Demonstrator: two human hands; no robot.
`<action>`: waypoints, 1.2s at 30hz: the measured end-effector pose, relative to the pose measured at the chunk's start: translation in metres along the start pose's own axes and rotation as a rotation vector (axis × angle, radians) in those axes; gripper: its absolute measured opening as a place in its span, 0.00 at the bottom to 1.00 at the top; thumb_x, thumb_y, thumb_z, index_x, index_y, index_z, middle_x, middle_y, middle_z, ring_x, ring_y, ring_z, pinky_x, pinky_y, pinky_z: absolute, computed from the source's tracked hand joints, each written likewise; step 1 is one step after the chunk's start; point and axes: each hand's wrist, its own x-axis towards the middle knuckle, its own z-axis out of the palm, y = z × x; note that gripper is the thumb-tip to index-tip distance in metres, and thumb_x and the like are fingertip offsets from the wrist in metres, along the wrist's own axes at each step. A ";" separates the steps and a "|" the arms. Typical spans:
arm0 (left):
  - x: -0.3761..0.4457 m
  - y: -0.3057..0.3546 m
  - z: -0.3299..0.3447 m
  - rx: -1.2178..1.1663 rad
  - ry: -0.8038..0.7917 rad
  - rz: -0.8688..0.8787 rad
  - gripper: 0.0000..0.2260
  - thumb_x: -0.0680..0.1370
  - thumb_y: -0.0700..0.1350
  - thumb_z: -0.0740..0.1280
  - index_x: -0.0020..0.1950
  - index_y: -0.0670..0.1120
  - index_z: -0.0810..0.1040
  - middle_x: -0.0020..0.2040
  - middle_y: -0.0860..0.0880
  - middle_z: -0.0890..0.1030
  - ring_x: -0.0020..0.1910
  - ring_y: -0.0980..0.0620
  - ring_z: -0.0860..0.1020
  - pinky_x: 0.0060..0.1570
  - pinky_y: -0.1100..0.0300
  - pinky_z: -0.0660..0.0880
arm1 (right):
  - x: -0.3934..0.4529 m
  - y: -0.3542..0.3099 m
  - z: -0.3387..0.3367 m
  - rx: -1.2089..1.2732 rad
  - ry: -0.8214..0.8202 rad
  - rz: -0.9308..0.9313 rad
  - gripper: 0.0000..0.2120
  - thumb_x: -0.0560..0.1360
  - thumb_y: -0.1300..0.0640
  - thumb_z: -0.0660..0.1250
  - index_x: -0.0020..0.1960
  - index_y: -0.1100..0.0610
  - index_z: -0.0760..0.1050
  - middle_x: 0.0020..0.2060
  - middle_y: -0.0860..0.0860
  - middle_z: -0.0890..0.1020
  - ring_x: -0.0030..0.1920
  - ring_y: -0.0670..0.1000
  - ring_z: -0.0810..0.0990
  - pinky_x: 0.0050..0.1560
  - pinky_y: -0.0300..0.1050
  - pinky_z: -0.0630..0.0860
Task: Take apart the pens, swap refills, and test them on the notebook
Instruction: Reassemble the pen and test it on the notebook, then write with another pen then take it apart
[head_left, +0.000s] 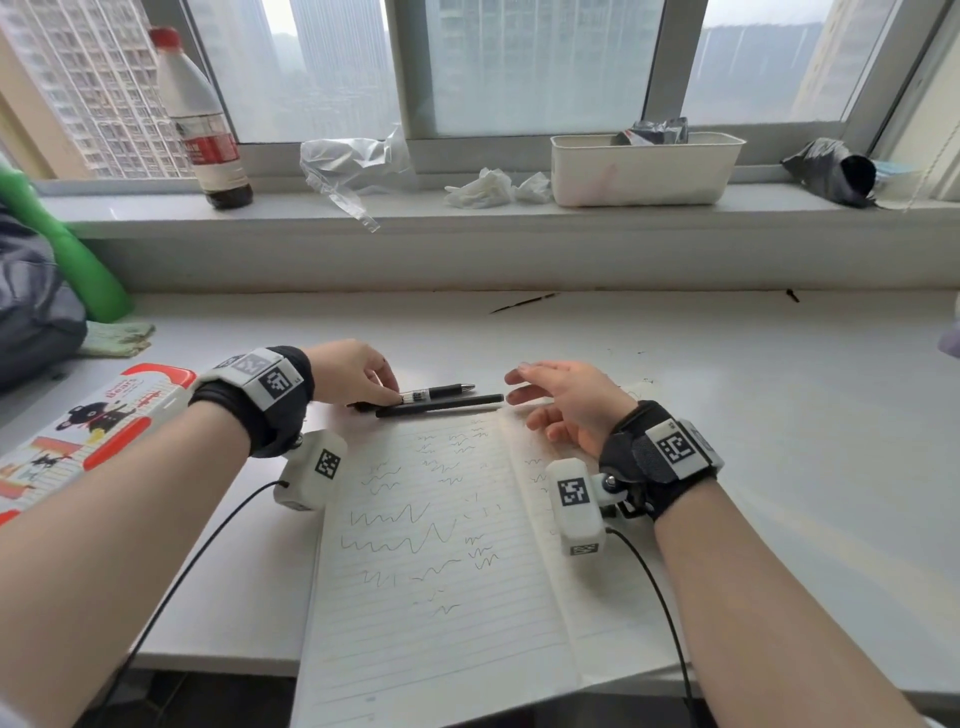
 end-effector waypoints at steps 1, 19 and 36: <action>0.001 0.000 -0.001 0.016 -0.013 0.000 0.06 0.75 0.53 0.70 0.46 0.52 0.83 0.40 0.53 0.86 0.34 0.55 0.79 0.37 0.63 0.73 | 0.000 0.000 0.000 0.002 0.000 -0.002 0.12 0.80 0.50 0.63 0.52 0.58 0.80 0.46 0.54 0.82 0.27 0.46 0.76 0.23 0.36 0.70; -0.083 0.098 -0.044 -0.123 0.398 0.421 0.11 0.73 0.55 0.72 0.47 0.48 0.80 0.38 0.54 0.83 0.35 0.57 0.81 0.35 0.64 0.78 | -0.039 -0.060 0.037 -0.445 -0.194 -0.351 0.07 0.75 0.54 0.72 0.45 0.57 0.77 0.26 0.47 0.76 0.24 0.47 0.69 0.25 0.41 0.68; -0.103 0.131 -0.030 -0.182 0.430 0.576 0.21 0.75 0.52 0.72 0.67 0.53 0.76 0.39 0.52 0.85 0.33 0.55 0.83 0.37 0.66 0.80 | -0.082 -0.062 0.035 -0.681 -0.147 -0.254 0.14 0.80 0.52 0.62 0.42 0.61 0.76 0.25 0.50 0.80 0.23 0.48 0.77 0.23 0.39 0.72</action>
